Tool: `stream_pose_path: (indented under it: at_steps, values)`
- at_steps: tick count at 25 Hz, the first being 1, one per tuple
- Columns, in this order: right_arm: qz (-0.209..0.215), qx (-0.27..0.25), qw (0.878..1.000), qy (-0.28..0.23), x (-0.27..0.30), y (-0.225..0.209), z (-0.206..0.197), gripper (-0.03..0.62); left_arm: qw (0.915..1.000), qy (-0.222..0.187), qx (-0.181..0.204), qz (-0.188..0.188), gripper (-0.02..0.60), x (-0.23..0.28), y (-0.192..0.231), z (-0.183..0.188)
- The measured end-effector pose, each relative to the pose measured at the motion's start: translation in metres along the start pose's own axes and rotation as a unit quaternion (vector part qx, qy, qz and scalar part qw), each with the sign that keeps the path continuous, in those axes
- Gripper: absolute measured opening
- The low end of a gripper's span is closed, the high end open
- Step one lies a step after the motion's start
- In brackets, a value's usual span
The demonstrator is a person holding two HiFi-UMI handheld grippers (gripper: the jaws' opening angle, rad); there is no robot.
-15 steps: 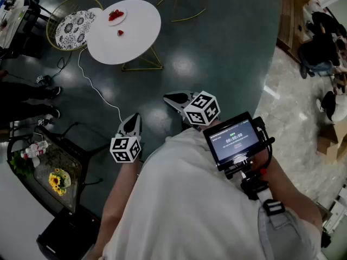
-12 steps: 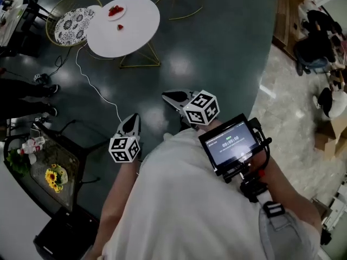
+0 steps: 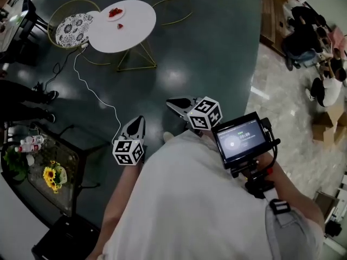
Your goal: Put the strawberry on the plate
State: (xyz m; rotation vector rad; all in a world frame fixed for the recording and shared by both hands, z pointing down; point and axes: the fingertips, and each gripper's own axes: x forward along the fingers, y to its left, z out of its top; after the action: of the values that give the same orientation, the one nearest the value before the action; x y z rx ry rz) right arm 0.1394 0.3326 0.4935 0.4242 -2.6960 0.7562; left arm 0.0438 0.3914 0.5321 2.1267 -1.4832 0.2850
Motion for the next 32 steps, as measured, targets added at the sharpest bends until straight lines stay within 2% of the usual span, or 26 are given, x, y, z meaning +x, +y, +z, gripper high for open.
stream_pose_path:
  at_steps: [9, 19, 25, 32]
  values:
    - [0.009, 0.001, 1.000, 0.004, -0.005, 0.012, -0.002, 0.008, 0.9998, -0.020, -0.009, 0.005, 0.008, -0.016, -0.014, 0.002]
    - [0.020, -0.007, 1.000, -0.007, -0.014, 0.013, -0.006, 0.008, 0.9995, -0.028, 0.004, 0.013, 0.008, -0.015, -0.023, 0.004]
    - [0.035, -0.009, 0.999, 0.006, -0.013, 0.016, -0.024, 0.008, 0.9987, -0.034, -0.009, 0.035, 0.008, -0.017, -0.012, -0.003]
    - [0.035, -0.013, 0.999, -0.001, -0.003, 0.010, -0.022, 0.008, 0.9986, -0.031, -0.005, 0.042, 0.008, -0.020, -0.001, -0.005]
